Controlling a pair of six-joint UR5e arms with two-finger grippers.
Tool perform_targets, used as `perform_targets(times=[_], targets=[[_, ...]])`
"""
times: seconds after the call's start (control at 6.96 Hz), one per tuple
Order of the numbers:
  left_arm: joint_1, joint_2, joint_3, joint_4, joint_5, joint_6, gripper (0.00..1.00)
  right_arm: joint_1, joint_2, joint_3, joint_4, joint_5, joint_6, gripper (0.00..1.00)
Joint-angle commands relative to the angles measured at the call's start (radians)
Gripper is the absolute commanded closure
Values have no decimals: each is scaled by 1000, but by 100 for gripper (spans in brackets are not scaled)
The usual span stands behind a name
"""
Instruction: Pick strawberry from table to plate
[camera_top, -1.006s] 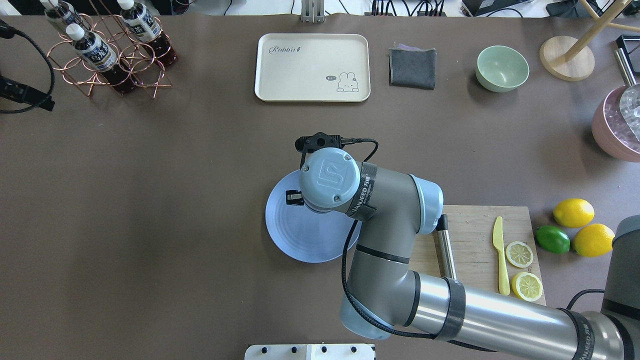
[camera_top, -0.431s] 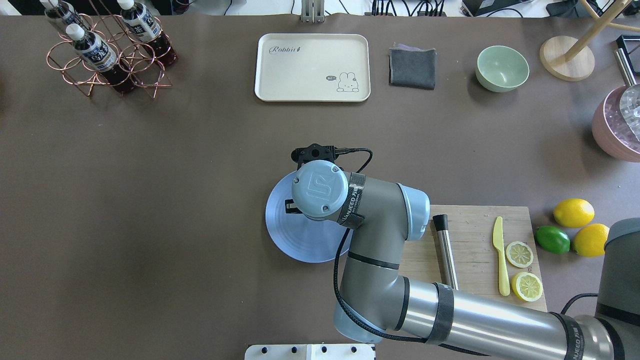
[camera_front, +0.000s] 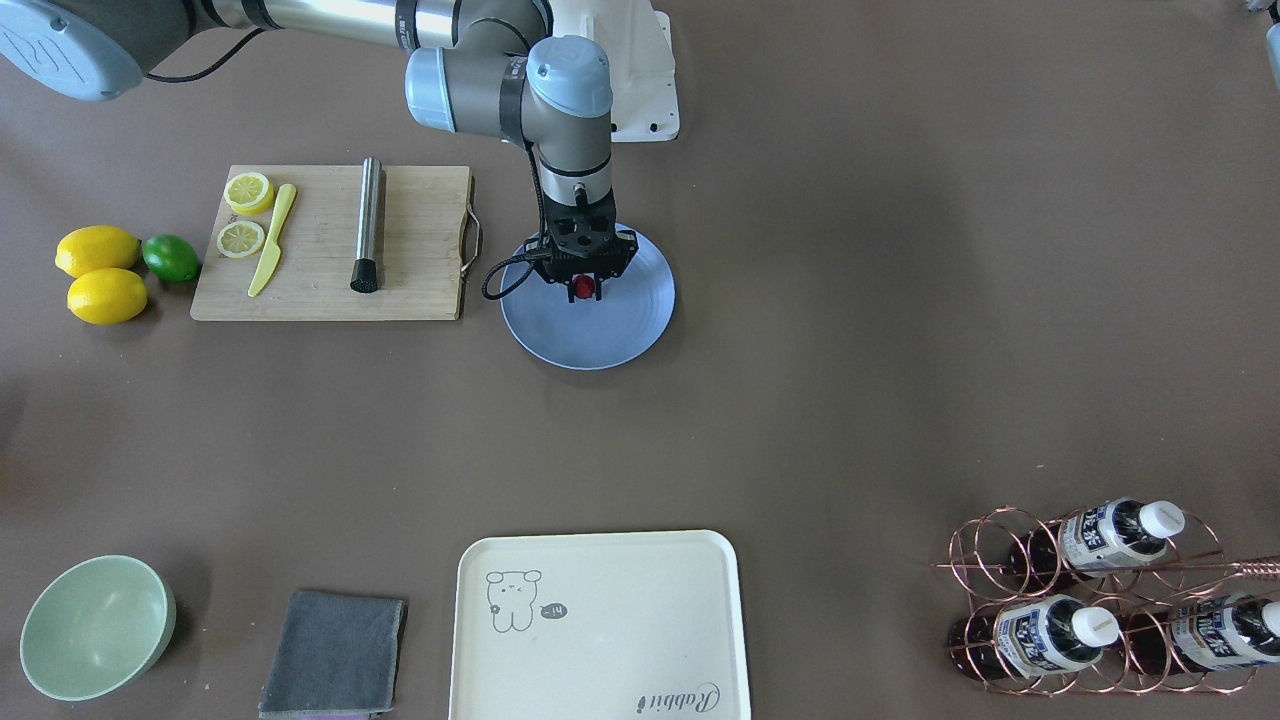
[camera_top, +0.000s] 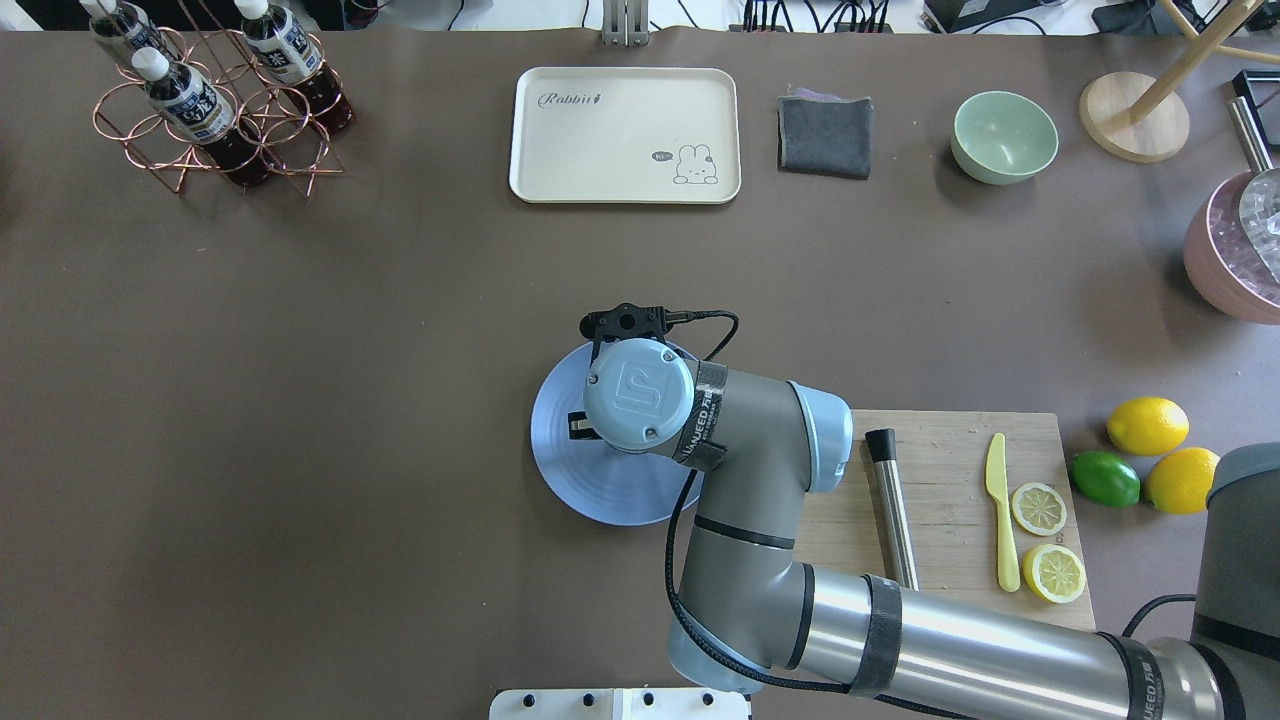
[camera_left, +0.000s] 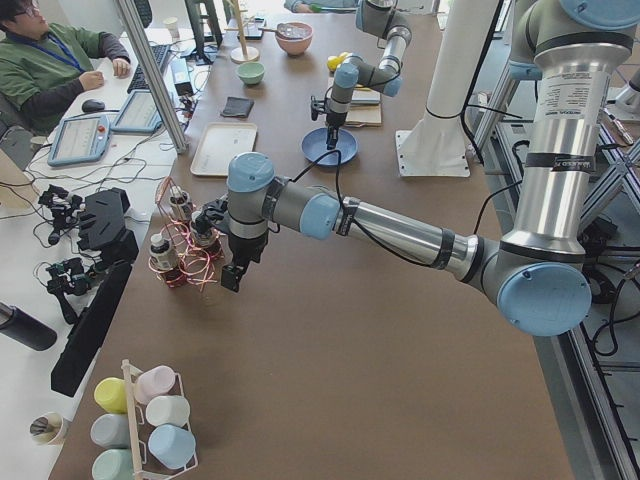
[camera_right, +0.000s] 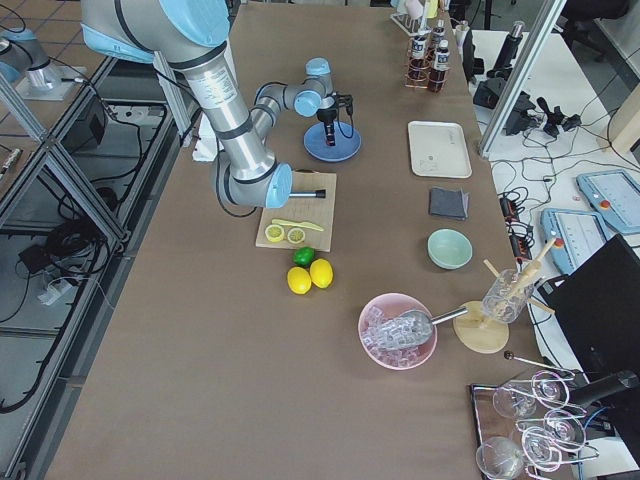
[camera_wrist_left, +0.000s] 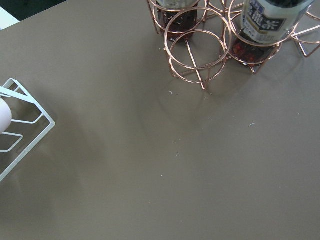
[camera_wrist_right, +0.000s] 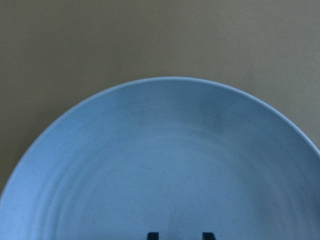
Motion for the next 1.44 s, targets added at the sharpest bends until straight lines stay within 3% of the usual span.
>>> perform_targets(times=[0.0, 0.43, 0.72, 1.01, 1.29], targets=[[-20, 1, 1, 12, -2, 21, 2, 4, 0, -9, 20, 0, 5, 1], [-21, 6, -4, 12, -4, 21, 2, 43, 0, 31, 6, 19, 4, 0], [-21, -1, -4, 15, -17, 21, 2, 133, -20, 157, -107, 138, -9, 0], [-40, 5, -11, 63, -21, 27, 2, 277, -150, 320, -205, 238, -85, 0], [-64, 42, -11, 78, -22, 84, 2, 525, -337, 342, -192, 427, -424, 0]])
